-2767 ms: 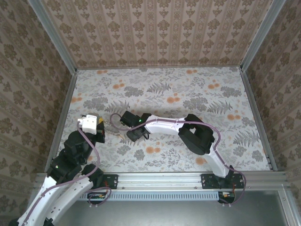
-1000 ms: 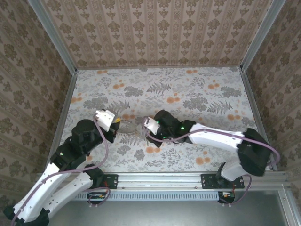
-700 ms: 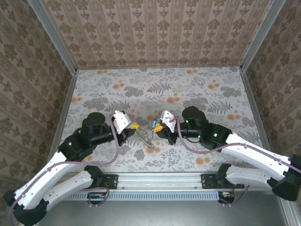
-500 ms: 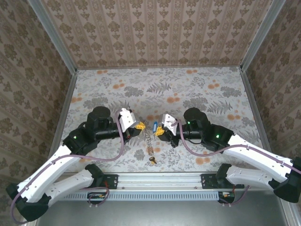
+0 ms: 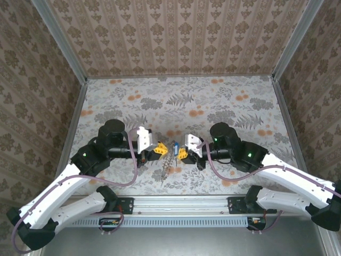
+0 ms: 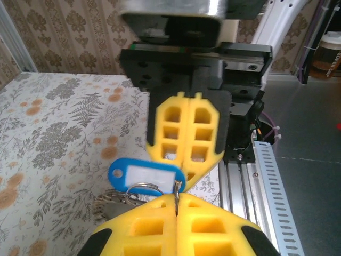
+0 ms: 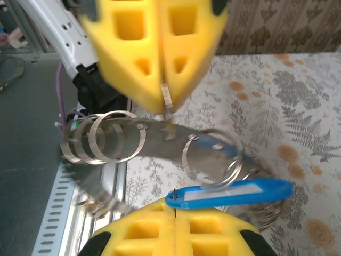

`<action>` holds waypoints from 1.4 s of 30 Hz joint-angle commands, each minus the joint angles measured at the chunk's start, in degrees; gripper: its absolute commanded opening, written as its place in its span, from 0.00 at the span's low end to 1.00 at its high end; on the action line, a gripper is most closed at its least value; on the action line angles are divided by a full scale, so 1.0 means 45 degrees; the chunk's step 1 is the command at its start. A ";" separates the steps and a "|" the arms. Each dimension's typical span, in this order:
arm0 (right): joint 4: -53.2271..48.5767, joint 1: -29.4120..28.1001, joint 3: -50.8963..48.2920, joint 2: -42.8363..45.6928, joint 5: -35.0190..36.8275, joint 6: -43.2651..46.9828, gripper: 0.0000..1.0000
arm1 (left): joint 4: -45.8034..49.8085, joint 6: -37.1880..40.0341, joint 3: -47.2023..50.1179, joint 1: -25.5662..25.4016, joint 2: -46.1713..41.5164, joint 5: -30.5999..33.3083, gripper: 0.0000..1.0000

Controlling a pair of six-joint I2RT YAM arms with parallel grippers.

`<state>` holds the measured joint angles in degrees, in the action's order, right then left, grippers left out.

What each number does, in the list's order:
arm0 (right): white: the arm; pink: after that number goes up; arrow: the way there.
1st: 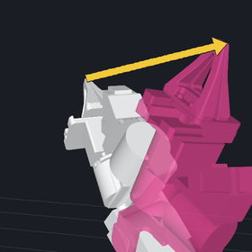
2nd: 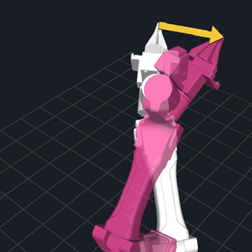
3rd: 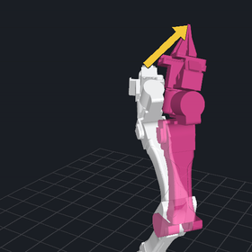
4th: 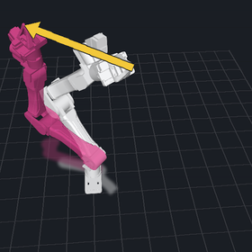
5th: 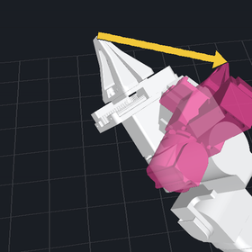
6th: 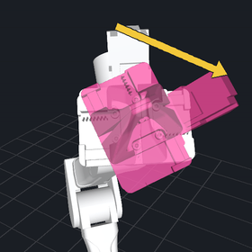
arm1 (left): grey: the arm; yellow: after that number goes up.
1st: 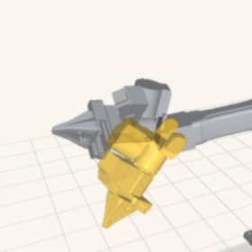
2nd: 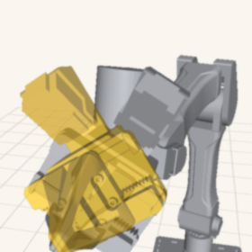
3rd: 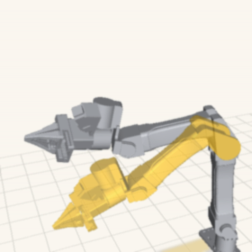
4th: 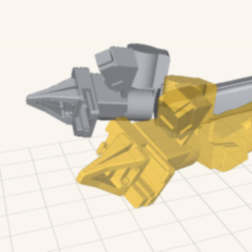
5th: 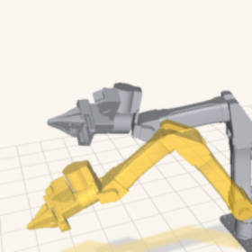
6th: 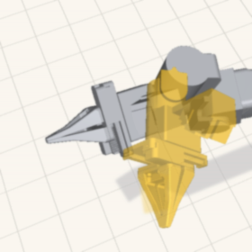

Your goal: Put the keys on the keyring

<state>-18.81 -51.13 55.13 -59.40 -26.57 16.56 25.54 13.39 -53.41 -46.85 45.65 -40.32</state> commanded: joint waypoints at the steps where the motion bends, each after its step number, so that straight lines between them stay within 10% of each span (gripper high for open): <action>1: -0.1451 0.0104 0.1057 -0.1019 0.0320 0.0250 0.00 | -0.0438 0.0306 -0.0131 0.0039 -0.0205 -0.0471 0.00; 18: -0.0398 0.0150 0.0587 0.0110 -0.1488 0.0111 0.00 | 0.0298 0.0559 -0.0419 -0.0288 0.0657 0.0599 0.00; 42: -0.2203 -0.0111 0.1915 -0.1046 0.0105 -0.0250 0.00 | 0.0778 0.0890 -0.0548 -0.1297 0.0266 0.2410 0.00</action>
<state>-28.16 -51.18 62.06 -65.73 -24.84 15.92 28.40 16.16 -53.78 -52.16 46.46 -30.65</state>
